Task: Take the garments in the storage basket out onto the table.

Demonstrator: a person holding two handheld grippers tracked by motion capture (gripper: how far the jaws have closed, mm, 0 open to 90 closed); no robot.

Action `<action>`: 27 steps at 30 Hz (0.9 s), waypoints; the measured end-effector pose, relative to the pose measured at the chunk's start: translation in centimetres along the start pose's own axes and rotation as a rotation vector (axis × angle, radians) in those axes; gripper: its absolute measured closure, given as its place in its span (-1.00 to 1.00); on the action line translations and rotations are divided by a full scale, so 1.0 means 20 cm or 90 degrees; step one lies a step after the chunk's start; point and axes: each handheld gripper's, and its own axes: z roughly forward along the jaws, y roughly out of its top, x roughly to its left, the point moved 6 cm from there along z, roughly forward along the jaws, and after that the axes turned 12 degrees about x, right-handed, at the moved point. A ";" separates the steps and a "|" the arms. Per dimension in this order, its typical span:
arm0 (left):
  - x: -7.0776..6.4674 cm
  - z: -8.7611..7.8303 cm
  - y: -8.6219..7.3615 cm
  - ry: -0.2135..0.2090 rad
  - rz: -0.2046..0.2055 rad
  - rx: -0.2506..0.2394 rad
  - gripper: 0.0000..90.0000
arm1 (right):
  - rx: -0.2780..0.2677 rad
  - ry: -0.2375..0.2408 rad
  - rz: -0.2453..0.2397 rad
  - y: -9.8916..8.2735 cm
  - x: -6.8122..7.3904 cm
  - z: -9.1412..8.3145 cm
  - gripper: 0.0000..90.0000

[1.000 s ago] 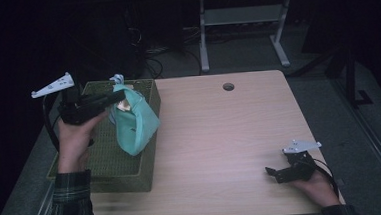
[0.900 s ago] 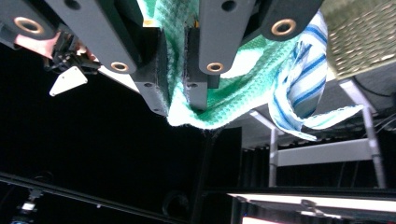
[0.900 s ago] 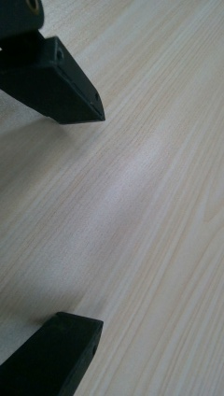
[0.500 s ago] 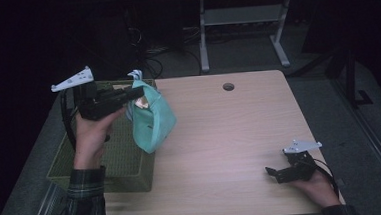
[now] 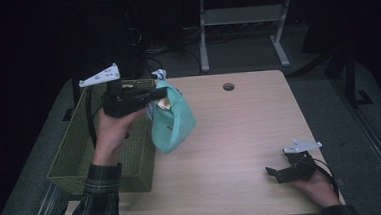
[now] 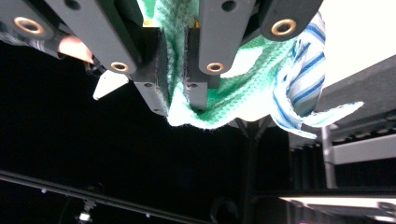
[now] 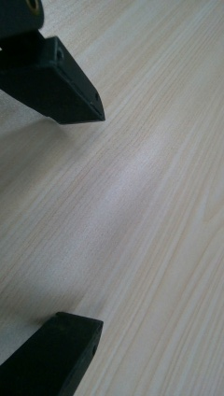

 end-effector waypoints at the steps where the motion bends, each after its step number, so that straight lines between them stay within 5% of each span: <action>1: -0.01 0.02 0.00 -0.005 0.001 0.002 0.81 | 0.000 0.000 0.000 0.00 0.00 0.00 -0.96; 27: -0.15 0.41 -0.07 -0.100 0.037 0.065 0.80 | 0.002 -0.002 0.000 0.00 0.00 0.00 -0.96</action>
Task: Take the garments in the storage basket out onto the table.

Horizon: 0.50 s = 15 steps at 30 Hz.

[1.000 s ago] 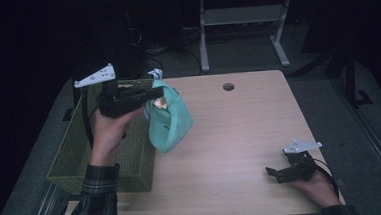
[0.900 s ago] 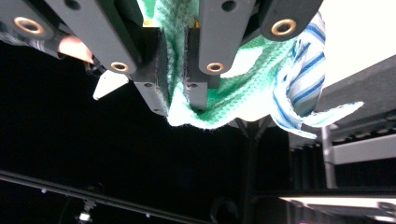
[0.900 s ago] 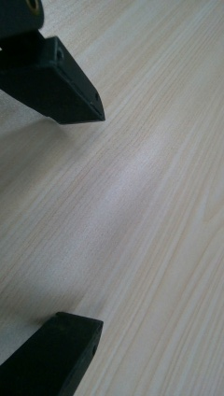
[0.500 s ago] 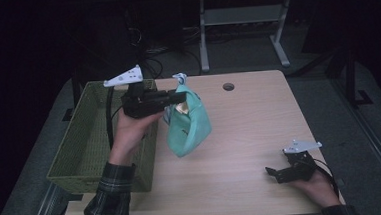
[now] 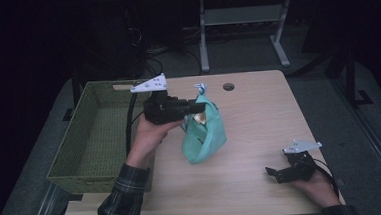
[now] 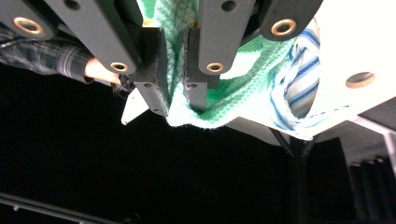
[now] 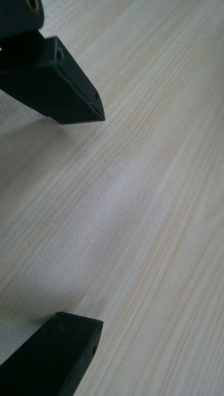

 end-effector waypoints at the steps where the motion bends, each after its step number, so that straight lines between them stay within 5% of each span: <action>1: 0.00 0.00 0.00 0.000 0.000 0.000 0.80 | 0.000 0.000 0.000 0.00 0.00 0.00 -0.96; 15: -0.01 0.24 -0.06 -0.014 0.015 0.053 0.81 | 0.004 -0.006 -0.003 0.00 0.00 0.00 -0.96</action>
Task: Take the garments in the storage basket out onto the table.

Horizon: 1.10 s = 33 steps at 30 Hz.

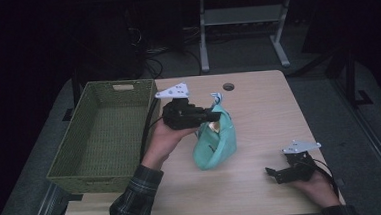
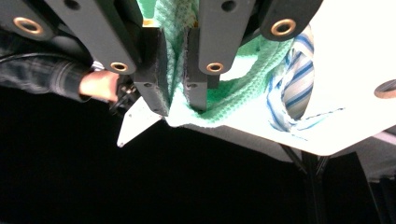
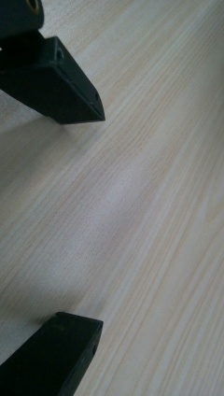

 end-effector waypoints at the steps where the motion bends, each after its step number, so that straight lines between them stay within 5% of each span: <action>1: 0.00 0.02 -0.01 -0.003 0.001 0.006 0.81 | 0.000 0.000 0.001 0.00 0.00 0.00 -0.96; 24: 0.01 0.35 -0.17 -0.013 0.007 0.109 0.80 | 0.001 0.000 -0.002 0.00 0.00 0.00 -0.96; 33: 0.06 0.42 -0.27 -0.007 -0.022 0.143 0.80 | 0.001 0.000 -0.002 0.00 0.00 0.00 -0.96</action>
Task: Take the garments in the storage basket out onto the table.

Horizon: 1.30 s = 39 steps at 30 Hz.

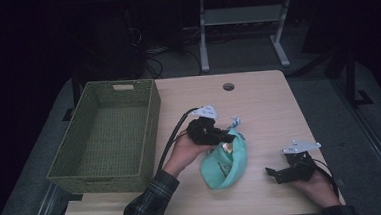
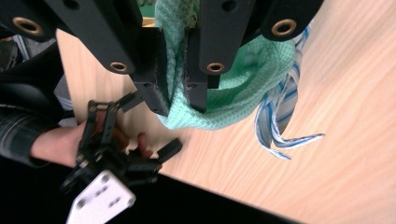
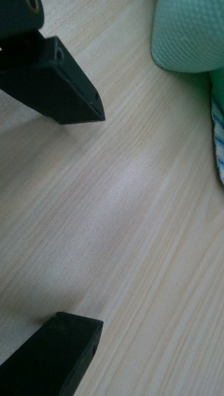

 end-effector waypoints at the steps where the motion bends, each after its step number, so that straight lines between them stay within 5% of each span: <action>1: 0.01 0.01 -0.01 0.004 -0.001 0.006 0.80 | 0.000 0.000 0.000 0.00 0.00 0.00 -0.96; 19: 0.07 0.30 -0.22 0.047 0.004 0.158 0.78 | 0.000 0.000 0.000 0.00 0.00 0.00 -0.96; 32: 0.26 0.33 -0.16 0.128 0.007 0.161 0.78 | 0.001 -0.002 0.000 0.00 0.00 0.00 -0.96; 37: 0.29 0.30 -0.15 0.125 -0.013 0.144 0.68 | 0.000 -0.003 0.000 0.00 0.00 0.00 -0.96; 39: 0.28 0.26 -0.15 0.116 -0.026 0.137 0.47 | 0.001 -0.003 0.000 0.00 0.00 0.00 -0.96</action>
